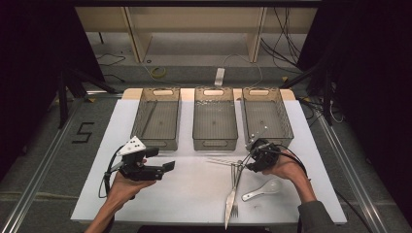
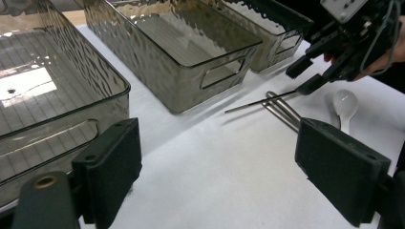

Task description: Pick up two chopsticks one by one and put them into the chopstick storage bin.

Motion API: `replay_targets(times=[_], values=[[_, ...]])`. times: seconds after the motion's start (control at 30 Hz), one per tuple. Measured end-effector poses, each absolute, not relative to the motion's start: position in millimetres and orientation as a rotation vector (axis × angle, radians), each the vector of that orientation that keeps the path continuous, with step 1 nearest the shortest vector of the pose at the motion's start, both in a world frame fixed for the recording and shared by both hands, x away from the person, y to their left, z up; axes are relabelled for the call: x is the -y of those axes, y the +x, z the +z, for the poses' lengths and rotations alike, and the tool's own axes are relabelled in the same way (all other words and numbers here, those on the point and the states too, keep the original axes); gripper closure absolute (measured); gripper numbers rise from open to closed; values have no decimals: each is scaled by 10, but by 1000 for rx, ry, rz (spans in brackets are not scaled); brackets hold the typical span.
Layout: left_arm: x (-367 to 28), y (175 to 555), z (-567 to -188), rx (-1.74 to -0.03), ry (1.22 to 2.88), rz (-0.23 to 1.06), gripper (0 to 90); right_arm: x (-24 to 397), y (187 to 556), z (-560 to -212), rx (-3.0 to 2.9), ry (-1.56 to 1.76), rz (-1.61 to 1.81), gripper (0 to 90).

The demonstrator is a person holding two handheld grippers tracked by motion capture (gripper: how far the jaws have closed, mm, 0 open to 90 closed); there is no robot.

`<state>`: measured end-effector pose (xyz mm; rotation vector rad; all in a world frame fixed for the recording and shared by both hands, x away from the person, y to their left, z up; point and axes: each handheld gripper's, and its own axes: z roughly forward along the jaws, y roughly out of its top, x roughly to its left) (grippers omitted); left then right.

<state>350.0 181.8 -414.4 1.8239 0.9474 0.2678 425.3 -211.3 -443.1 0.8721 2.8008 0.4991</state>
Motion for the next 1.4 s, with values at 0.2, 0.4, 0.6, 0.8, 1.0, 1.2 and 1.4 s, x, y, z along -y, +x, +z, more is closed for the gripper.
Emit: replay_targets(times=[0.2,0.4,0.6,0.8,1.0,1.2,1.4], values=[[-1797,3480,-4156,-932,1849,287,154,2099,4269,-4468,-2825,866,464,630],[-1781,3477,-4162,-925,1859,294,154,2122,4281,-4528,-2842,871,412,705],[-1779,3475,-4165,-922,1867,294,154,2092,4277,-4568,-2873,843,380,760],[-1766,3474,-4171,-915,1881,288,154,2068,4256,-4570,-2899,774,371,845],[-1759,3472,-4174,-911,1886,293,154,2057,4223,-4561,-2901,682,357,858],[-1749,3469,-4167,-910,1884,294,154,2031,4153,-4462,-2890,562,347,861],[-1697,3461,-4134,-867,1910,296,155,1897,3980,-4191,-2856,445,403,862]])
